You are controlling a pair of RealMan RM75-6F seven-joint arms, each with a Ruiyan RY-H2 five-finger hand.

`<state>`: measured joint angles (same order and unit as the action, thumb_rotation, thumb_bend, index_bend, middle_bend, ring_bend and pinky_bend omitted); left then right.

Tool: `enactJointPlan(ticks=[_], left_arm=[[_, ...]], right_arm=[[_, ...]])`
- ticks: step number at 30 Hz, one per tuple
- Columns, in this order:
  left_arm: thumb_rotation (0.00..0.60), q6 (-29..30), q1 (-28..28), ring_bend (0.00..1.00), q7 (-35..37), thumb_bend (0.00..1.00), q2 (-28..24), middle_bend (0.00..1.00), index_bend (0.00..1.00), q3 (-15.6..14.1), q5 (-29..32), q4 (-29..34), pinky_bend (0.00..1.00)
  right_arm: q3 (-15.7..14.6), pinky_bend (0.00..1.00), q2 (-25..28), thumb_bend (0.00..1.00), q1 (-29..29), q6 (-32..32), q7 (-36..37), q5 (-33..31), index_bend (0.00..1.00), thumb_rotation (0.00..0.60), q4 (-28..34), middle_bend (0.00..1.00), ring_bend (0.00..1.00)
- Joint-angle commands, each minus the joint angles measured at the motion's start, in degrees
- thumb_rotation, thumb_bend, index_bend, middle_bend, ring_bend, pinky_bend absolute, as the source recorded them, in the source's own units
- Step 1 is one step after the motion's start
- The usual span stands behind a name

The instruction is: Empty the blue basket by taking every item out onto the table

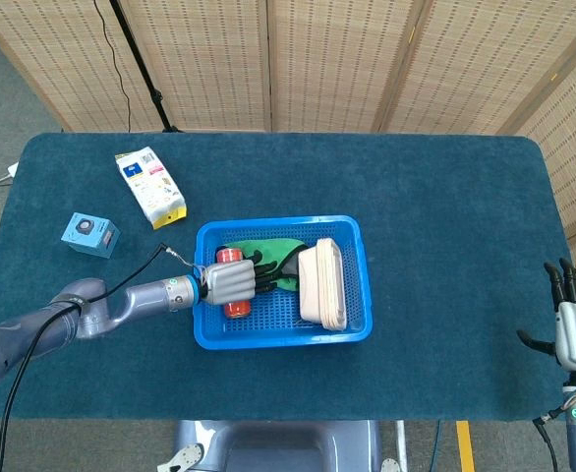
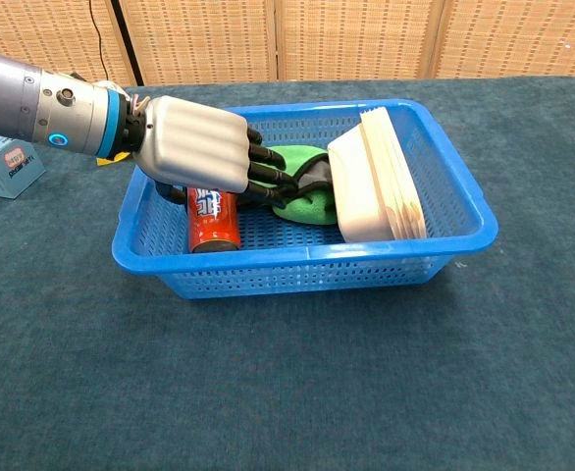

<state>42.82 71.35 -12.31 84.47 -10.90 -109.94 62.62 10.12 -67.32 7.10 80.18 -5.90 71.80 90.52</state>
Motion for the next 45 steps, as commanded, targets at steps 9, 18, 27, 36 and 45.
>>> enactJointPlan(ticks=[9,18,27,36,45], left_arm=[[0.6,5.35,-0.57,0.6,-0.01,0.55,-0.27,0.62,0.79,-0.95,-2.37,-2.25,0.67],[0.6,12.4,-1.21,0.59,0.33,0.54,-4.83,0.62,0.78,3.16,-0.73,0.32,0.67],[0.6,16.27,-4.08,0.58,0.75,0.54,-10.01,0.62,0.78,5.46,2.32,2.09,0.67],[0.6,21.04,-12.96,0.57,7.96,0.54,-10.17,0.61,0.77,3.33,6.17,-6.63,0.67],[0.6,25.5,-20.67,0.55,19.35,0.5,-3.95,0.59,0.75,0.66,6.9,-19.31,0.67]], right_arm=[[-0.1,0.0,0.52,0.0,-0.1,0.03,0.64,0.24,0.0,0.6,0.56,0.0,0.0],[-0.22,0.0,0.67,0.0,-0.15,0.14,0.68,0.43,0.0,0.6,0.89,0.0,0.0],[-0.49,0.0,0.72,0.0,-0.07,-0.14,0.65,0.59,0.0,0.6,1.13,0.0,0.0],[-1.29,0.0,0.5,0.0,0.06,-0.36,-0.04,1.55,0.0,0.6,1.75,0.0,0.0],[-2.08,0.0,0.05,0.0,0.33,-0.5,-0.93,2.79,0.0,0.6,2.24,0.0,0.0]])
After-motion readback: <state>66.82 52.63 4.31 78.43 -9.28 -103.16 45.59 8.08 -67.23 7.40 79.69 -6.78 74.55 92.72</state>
